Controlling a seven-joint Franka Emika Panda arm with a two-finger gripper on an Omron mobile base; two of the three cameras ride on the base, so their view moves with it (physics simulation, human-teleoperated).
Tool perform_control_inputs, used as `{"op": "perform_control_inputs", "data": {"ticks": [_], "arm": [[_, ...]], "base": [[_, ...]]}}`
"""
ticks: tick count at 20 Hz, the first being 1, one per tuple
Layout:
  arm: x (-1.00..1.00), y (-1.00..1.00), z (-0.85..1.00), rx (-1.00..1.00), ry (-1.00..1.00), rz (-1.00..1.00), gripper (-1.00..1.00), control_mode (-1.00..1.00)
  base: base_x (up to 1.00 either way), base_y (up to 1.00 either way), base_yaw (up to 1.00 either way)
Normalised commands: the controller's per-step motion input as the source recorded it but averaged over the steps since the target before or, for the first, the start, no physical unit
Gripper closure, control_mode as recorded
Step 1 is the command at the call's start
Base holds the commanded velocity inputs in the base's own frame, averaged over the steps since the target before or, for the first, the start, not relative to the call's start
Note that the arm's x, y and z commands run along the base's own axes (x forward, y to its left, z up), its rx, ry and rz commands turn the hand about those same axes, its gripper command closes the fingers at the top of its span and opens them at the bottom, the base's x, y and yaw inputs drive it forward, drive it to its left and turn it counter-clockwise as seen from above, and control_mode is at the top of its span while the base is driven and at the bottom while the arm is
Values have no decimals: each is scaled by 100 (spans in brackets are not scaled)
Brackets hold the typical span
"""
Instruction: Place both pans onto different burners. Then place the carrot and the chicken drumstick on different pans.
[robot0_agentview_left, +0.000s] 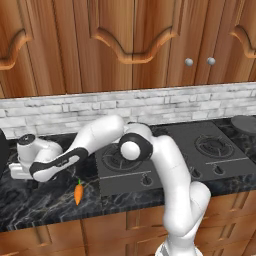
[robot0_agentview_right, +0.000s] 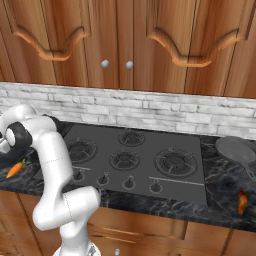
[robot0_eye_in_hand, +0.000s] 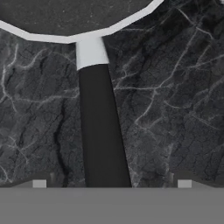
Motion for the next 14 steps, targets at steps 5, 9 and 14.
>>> {"op": "perform_control_inputs", "data": {"ticks": [5,9,14], "arm": [[0,1,-11,0,0,0,-100,-100],[0,0,0,0,0,0,100,-100],[4,-1,15,0,0,0,100,-100]], "base": [[0,0,0],[0,0,0],[0,0,0]]}}
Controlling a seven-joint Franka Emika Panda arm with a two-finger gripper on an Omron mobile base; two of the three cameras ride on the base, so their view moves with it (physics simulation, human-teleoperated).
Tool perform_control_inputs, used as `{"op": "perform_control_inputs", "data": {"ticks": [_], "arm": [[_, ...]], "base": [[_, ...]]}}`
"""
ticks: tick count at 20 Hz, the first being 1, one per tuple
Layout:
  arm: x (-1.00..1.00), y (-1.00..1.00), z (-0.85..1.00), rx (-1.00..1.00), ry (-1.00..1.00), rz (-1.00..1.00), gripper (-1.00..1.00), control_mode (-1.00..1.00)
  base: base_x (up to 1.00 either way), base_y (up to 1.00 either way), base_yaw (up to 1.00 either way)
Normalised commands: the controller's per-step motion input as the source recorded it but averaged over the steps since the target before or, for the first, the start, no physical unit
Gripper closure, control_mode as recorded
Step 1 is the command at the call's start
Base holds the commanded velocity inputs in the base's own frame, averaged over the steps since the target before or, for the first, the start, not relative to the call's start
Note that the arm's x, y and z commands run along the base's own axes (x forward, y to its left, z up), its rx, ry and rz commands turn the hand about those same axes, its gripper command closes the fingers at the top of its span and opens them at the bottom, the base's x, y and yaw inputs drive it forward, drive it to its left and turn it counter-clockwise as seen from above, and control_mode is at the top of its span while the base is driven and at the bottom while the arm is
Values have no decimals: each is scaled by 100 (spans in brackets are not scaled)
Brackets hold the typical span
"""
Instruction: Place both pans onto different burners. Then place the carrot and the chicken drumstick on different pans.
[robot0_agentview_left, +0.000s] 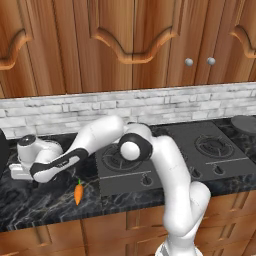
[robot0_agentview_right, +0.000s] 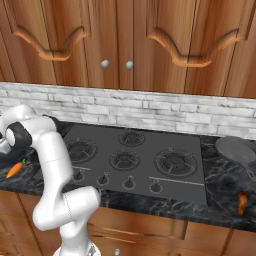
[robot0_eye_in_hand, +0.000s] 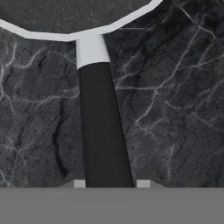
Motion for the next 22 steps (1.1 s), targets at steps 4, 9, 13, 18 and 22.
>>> {"op": "perform_control_inputs", "data": {"ticks": [4,9,13,18,22], "arm": [[0,-16,65,0,-2,0,100,-100],[0,-32,43,0,-6,0,100,-100],[-3,-58,12,0,-1,0,100,-100],[-13,-84,1,0,0,-1,100,-100],[-27,-99,0,1,-1,-1,100,-100]], "base": [[0,0,0],[0,0,0],[0,0,0],[0,0,0],[0,0,0]]}}
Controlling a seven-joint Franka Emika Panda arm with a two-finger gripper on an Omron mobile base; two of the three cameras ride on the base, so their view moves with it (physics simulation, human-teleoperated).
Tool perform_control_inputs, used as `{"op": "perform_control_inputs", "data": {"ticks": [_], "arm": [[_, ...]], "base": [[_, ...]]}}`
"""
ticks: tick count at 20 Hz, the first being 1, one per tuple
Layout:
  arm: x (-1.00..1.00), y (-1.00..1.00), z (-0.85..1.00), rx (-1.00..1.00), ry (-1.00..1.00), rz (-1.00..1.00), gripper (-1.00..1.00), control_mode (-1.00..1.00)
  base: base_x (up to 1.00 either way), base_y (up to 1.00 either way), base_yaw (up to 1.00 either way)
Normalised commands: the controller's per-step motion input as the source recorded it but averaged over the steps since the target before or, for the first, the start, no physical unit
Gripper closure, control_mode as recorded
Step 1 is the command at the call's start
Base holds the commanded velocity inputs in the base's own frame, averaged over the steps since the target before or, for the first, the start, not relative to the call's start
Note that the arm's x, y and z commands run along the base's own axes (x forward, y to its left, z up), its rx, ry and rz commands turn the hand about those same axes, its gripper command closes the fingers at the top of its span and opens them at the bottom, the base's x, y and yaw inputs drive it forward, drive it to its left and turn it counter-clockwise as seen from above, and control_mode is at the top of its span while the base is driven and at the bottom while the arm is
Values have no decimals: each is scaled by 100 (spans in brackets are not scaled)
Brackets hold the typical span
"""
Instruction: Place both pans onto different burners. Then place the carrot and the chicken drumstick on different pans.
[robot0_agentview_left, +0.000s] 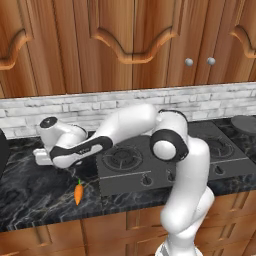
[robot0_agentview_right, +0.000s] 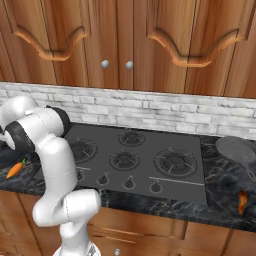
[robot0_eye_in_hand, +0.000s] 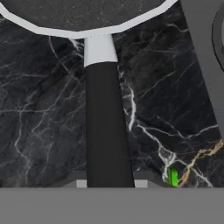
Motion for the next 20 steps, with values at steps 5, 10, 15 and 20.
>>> {"op": "perform_control_inputs", "data": {"ticks": [5,10,15,20], "arm": [[-42,-99,0,7,-6,0,100,-100],[-46,-99,0,11,-7,0,100,-100],[-28,-98,1,15,-1,0,100,-100],[-1,-67,1,11,5,0,100,-100]], "base": [[0,0,0],[0,0,0],[0,0,0],[0,0,0]]}}
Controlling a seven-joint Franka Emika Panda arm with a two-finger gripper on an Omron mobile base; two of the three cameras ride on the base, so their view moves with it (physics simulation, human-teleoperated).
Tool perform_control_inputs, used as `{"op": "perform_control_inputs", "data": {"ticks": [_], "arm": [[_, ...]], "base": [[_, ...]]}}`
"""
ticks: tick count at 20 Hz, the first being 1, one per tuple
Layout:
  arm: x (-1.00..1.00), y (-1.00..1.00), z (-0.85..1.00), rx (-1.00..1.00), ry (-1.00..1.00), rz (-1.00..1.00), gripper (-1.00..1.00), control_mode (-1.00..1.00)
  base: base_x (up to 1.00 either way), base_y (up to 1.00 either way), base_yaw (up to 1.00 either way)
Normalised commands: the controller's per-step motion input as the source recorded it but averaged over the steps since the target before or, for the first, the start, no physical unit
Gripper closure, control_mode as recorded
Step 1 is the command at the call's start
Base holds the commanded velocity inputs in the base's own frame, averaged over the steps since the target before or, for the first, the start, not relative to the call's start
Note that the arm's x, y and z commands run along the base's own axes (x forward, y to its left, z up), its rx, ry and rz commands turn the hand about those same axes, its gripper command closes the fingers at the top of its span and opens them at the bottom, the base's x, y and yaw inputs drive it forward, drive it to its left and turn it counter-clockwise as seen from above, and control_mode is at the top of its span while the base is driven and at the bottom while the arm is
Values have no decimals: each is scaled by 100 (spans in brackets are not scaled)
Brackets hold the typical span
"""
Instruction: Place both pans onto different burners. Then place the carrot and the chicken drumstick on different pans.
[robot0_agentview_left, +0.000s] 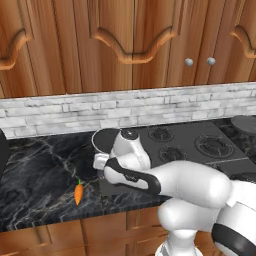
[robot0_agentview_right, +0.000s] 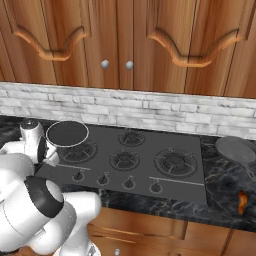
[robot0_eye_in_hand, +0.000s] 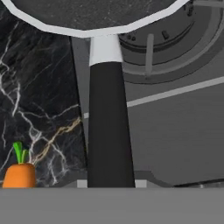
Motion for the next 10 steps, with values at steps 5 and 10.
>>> {"op": "perform_control_inputs", "data": {"ticks": [5,10], "arm": [[0,-50,0,9,9,-1,100,-100],[19,-15,0,3,7,-1,100,-100]], "base": [[0,0,0],[0,0,0]]}}
